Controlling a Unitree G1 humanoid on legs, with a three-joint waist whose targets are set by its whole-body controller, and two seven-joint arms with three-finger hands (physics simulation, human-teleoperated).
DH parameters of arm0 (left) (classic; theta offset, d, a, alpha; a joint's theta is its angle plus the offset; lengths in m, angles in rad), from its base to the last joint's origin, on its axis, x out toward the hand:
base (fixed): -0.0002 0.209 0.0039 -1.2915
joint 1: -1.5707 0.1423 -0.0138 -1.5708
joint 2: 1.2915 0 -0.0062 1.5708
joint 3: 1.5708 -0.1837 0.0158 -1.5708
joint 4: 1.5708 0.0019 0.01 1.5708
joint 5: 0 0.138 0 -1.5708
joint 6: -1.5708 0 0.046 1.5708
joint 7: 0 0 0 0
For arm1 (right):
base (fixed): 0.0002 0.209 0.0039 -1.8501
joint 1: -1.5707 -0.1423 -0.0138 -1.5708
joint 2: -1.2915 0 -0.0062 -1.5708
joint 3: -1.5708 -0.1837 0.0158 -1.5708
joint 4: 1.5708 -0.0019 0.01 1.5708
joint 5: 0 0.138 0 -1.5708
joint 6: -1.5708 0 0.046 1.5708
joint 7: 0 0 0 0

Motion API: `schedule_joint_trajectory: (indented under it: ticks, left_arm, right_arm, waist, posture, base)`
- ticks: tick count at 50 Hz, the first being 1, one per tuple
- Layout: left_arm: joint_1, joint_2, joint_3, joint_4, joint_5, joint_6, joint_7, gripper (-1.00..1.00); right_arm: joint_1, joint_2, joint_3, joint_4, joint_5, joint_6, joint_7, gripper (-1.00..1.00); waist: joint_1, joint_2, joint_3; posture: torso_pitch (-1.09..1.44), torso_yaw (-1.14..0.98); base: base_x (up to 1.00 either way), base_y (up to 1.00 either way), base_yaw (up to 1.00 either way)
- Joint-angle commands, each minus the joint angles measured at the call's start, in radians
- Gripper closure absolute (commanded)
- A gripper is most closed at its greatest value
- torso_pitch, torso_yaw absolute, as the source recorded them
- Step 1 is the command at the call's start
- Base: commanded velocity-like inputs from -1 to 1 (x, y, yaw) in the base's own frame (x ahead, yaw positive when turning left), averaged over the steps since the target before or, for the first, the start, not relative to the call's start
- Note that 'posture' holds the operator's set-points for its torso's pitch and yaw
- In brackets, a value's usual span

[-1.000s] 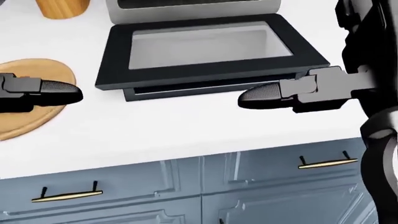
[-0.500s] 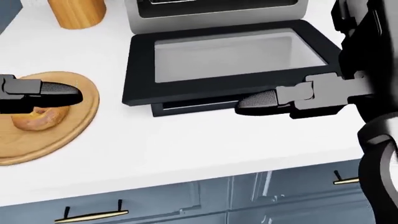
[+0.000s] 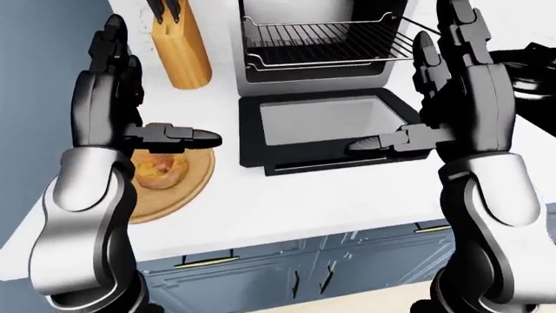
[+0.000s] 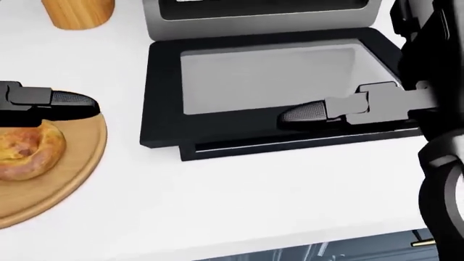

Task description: Place the bread on the top rack of the toaster oven.

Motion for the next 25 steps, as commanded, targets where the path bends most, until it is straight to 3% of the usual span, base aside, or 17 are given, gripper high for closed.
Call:
schedule_joint_trajectory:
  ticks: [1,12,21,23,24,25]
  left_arm:
    - [-0.028,0.011,0.002,-0.029,0.005,-0.032,-0.001,-1.0]
    - [-0.003,0.001,-0.003,-0.027,0.023,-0.055,-0.014,-1.0]
    - [0.005,-0.009,-0.011,-0.034,0.038,-0.058,-0.023,-1.0]
    - [0.007,-0.012,-0.01,-0.03,0.042,-0.063,-0.025,-1.0]
    - [0.011,-0.013,-0.014,-0.028,0.046,-0.068,-0.028,-1.0]
    - [0.008,-0.015,-0.011,-0.028,0.045,-0.065,-0.028,-1.0]
  right_arm:
    - [-0.021,-0.001,-0.026,-0.029,-0.002,-0.03,-0.008,-1.0]
    - [-0.009,-0.007,-0.016,-0.04,-0.012,-0.019,-0.004,-1.0]
    - [-0.008,-0.002,-0.019,-0.047,-0.015,-0.013,-0.003,-1.0]
    - [-0.006,0.003,-0.018,-0.045,-0.012,-0.02,-0.003,-1.0]
    - [-0.003,0.001,-0.017,-0.04,-0.014,-0.024,-0.003,-1.0]
    - [-0.006,0.003,-0.02,-0.039,-0.011,-0.024,-0.004,-1.0]
  waist:
    - [0.0,0.011,-0.031]
    - [0.0,0.029,-0.019]
    - [0.004,0.01,-0.02]
    - [0.002,-0.001,-0.011]
    - [0.003,-0.017,0.006]
    - [0.001,-0.007,0.001]
  posture:
    - [0.0,0.0]
    - [0.0,0.0]
    - [0.0,0.0]
    - [0.0,0.0]
    - [0.0,0.0]
    - [0.0,0.0]
  base:
    - [0.0,0.12,0.0]
    - [0.0,0.13,0.0]
    - [0.0,0.19,0.0]
    - [0.0,0.2,0.0]
    - [0.0,0.0,0.0]
    - [0.0,0.0,0.0]
